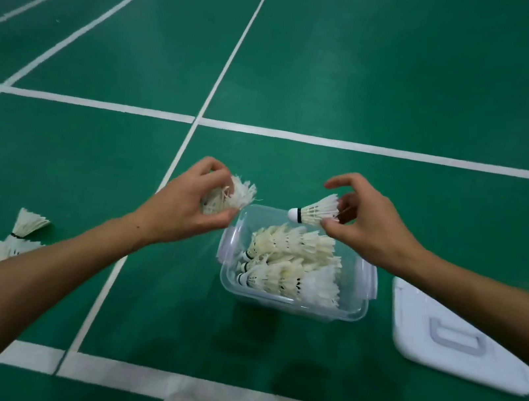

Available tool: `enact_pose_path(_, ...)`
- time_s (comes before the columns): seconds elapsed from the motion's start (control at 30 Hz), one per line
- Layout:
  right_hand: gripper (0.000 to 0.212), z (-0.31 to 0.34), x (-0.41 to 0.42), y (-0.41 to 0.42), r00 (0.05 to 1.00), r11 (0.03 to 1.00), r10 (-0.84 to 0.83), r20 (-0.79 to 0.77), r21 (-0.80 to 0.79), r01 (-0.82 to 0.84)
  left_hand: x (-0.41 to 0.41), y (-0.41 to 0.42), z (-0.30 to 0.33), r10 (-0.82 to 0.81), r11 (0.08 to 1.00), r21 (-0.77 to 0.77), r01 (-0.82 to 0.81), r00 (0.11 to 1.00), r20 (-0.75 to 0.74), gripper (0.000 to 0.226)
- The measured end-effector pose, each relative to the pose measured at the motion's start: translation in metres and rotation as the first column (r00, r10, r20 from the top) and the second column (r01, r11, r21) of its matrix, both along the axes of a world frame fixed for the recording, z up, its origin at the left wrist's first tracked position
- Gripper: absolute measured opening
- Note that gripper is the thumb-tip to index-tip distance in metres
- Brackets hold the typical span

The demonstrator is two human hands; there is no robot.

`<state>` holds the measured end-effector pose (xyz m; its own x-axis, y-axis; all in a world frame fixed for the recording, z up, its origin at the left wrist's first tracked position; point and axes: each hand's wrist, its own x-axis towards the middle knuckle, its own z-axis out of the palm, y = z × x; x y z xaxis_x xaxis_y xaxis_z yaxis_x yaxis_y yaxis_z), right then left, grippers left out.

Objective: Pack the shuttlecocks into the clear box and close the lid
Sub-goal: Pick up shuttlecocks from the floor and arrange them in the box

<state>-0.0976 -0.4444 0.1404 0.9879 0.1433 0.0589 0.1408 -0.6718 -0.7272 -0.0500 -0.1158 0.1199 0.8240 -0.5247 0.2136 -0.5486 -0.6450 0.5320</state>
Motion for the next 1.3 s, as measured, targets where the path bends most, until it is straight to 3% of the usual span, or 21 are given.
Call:
enact_pose_path(0.2,0.047,-0.041,-0.012,-0.017,0.997,0.999,-0.046,-0.059,0.013,0.047,0.013,-0.044,-0.042,-0.079,0.995,-0.066,0.075,0.995,-0.061,0.031)
enact_pose_path(0.4,0.042,-0.083,0.007,0.037,0.992,0.998,0.033,-0.123,0.063,-0.025,0.027,-0.037,-0.065,0.034,0.984,-0.174,-0.036,0.999,-0.015,0.026)
enact_pose_path(0.63,0.038,-0.117,0.025,0.096,0.992,0.984,0.061,-0.112,-0.162,-0.079,0.023,-0.025,-0.068,0.115,0.972,-0.211,-0.103,0.992,0.045,0.026)
enact_pose_path(0.73,0.039,-0.127,0.027,0.107,0.99,0.981,0.044,-0.131,-0.183,-0.068,0.019,-0.021,-0.066,0.105,0.974,-0.208,-0.093,0.993,0.047,0.026)
enact_pose_path(1.1,0.06,-0.12,0.029,0.11,0.937,0.991,0.122,-0.327,-0.012,-0.133,0.007,-0.015,-0.074,0.056,0.984,-0.17,-0.051,0.998,0.024,0.024)
enact_pose_path(1.2,0.064,-0.112,0.026,0.098,0.935,0.986,0.164,-0.314,0.031,-0.162,0.005,-0.01,-0.074,0.044,0.989,-0.139,-0.04,0.999,0.031,0.024)
enact_pose_path(1.3,0.065,-0.096,0.022,0.078,0.971,0.991,0.126,-0.204,0.062,-0.115,0.007,-0.007,-0.07,0.027,0.997,-0.076,-0.024,0.999,0.045,0.025)
